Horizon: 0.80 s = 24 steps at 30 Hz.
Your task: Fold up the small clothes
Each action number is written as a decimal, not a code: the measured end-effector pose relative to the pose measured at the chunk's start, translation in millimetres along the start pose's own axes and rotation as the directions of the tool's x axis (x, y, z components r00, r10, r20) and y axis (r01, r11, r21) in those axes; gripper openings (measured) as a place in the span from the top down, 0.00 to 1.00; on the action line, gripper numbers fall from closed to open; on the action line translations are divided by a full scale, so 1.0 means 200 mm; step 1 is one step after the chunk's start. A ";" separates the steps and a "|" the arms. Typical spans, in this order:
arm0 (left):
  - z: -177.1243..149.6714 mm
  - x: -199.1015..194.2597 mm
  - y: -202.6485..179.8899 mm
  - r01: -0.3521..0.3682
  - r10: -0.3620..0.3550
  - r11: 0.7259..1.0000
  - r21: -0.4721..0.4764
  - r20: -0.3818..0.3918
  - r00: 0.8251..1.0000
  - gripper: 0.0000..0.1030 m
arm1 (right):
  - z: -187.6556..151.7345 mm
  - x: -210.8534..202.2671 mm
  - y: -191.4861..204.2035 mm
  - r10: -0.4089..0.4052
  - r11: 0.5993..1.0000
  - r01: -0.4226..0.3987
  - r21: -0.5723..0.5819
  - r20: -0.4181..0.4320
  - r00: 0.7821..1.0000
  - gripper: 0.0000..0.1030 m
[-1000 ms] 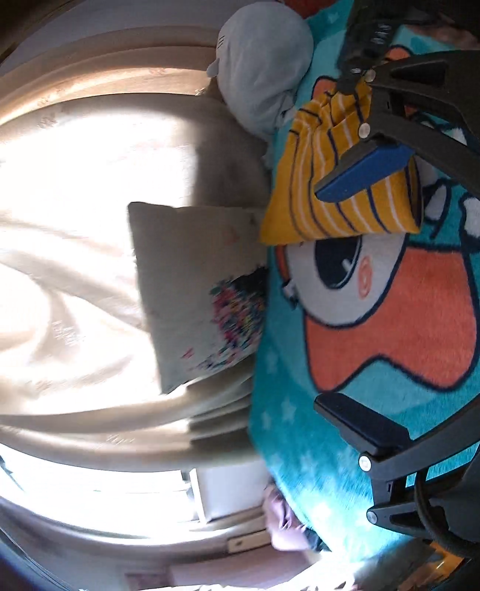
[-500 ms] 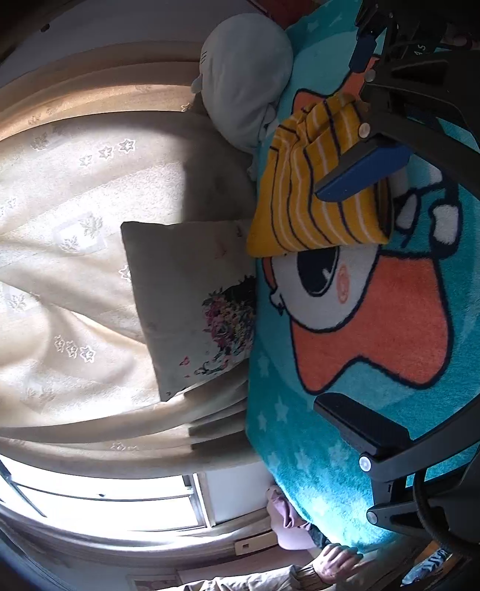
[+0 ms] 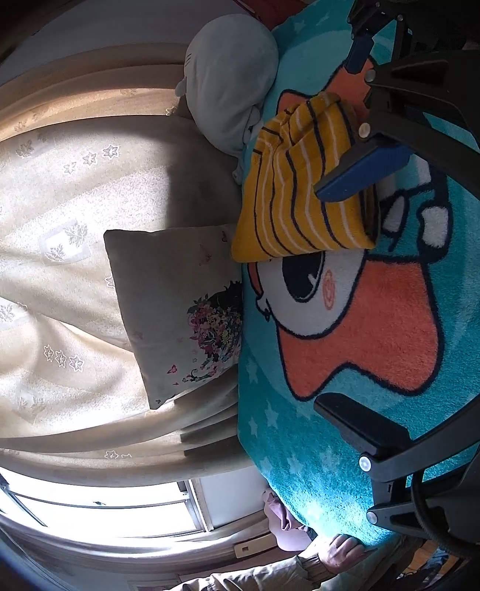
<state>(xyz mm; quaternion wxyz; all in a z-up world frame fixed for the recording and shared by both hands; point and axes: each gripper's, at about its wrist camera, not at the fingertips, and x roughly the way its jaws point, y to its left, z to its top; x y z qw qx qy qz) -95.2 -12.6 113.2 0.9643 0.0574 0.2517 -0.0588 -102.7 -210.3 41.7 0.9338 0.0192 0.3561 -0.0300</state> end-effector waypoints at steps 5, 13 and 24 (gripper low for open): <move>0.00 -0.01 0.00 0.014 -0.014 1.000 -0.010 0.021 1.000 0.00 | 0.00 0.01 0.01 -0.003 1.000 0.003 -0.011 -0.001 1.000 0.39; 0.00 -0.05 0.00 0.065 -0.065 0.998 -0.005 0.061 0.996 0.00 | 0.02 0.02 0.06 -0.009 0.999 0.009 -0.033 -0.007 1.000 0.39; -0.03 0.06 -0.01 0.112 -0.112 0.994 -0.014 -0.046 0.993 0.00 | 0.03 0.04 0.10 -0.023 0.999 0.022 -0.048 -0.017 1.000 0.39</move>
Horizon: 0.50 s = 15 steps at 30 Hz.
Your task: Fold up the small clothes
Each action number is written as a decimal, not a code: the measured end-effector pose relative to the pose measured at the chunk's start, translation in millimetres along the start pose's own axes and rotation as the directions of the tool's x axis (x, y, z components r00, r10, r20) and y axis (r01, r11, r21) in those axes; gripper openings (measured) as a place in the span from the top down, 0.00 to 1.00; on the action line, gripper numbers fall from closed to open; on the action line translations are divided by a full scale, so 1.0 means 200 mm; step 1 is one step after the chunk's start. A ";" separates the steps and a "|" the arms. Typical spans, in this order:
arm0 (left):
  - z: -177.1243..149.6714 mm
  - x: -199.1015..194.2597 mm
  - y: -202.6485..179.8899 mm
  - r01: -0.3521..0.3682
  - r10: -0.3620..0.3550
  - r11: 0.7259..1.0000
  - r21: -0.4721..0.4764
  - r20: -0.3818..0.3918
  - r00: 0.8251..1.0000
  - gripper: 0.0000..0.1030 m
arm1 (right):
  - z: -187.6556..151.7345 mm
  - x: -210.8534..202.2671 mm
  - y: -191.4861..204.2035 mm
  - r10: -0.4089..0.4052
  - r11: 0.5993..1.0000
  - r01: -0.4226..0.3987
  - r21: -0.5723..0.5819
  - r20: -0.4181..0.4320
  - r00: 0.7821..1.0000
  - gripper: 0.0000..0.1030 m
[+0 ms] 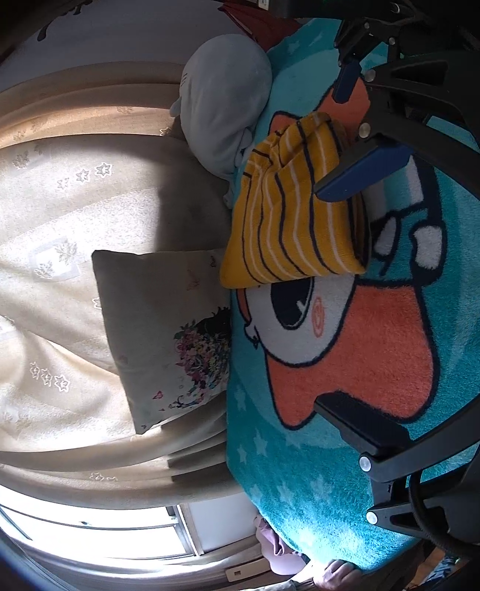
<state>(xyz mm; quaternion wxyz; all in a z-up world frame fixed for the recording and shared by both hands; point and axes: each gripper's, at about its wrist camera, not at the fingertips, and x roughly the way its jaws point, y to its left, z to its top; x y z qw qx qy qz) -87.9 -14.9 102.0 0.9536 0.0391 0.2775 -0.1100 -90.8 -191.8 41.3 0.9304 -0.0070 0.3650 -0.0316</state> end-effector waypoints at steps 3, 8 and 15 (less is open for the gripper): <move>0.00 0.02 0.02 -0.007 0.007 1.000 -0.015 -0.016 1.000 0.00 | 0.02 0.02 -0.01 -0.008 1.000 0.008 0.015 -0.015 1.000 0.39; -0.01 0.06 0.07 -0.003 0.000 0.999 -0.052 -0.050 0.999 0.00 | 0.03 0.06 0.00 -0.008 1.000 0.009 0.024 -0.053 0.999 0.38; -0.04 0.12 0.10 -0.012 0.003 0.996 -0.085 -0.097 0.995 0.00 | 0.03 0.09 0.06 -0.017 1.000 0.017 -0.005 -0.071 0.997 0.37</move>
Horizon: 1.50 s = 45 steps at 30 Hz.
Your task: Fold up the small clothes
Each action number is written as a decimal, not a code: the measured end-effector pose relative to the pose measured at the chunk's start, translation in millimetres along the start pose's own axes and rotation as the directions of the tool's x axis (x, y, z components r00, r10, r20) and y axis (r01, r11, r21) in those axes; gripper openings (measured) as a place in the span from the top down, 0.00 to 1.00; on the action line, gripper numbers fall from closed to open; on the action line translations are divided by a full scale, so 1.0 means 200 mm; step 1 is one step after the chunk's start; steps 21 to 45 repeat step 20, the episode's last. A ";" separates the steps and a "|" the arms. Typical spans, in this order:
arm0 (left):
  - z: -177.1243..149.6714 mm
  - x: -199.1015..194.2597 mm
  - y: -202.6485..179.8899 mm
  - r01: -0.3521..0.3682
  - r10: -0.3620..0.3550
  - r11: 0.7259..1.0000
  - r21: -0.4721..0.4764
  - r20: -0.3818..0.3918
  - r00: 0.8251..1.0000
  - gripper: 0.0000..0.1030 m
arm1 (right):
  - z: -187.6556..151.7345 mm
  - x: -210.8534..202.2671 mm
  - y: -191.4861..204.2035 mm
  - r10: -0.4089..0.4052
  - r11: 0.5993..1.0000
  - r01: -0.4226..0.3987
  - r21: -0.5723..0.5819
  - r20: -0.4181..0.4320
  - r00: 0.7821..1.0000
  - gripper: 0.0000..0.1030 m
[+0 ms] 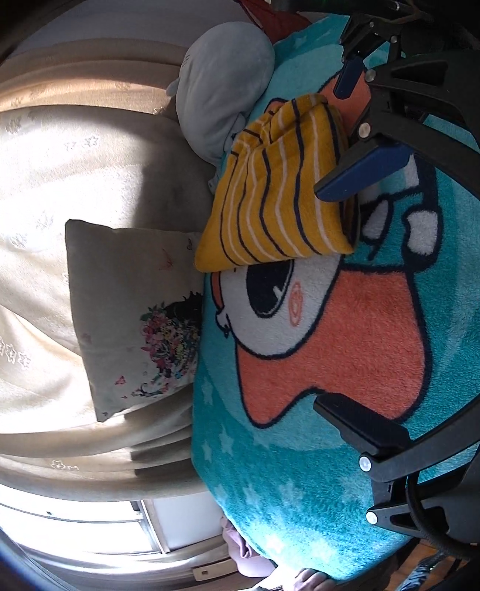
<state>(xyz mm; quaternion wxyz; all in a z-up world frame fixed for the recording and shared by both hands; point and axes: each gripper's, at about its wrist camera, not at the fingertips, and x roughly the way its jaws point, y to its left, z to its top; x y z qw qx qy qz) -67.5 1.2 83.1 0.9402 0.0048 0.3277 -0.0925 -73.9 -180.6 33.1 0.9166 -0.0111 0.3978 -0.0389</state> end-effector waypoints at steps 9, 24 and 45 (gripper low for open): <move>-0.01 0.05 0.03 0.009 -0.011 0.999 -0.032 -0.038 0.999 0.00 | 0.00 0.01 0.04 -0.006 1.000 0.006 -0.022 -0.001 1.000 0.36; -0.03 0.06 0.03 -0.001 -0.001 1.000 -0.027 -0.070 0.998 0.00 | 0.02 0.02 0.06 -0.019 0.999 0.019 -0.035 -0.004 1.000 0.35; -0.03 0.06 0.03 -0.001 -0.001 1.000 -0.027 -0.070 0.998 0.00 | 0.02 0.02 0.06 -0.019 0.999 0.019 -0.035 -0.004 1.000 0.35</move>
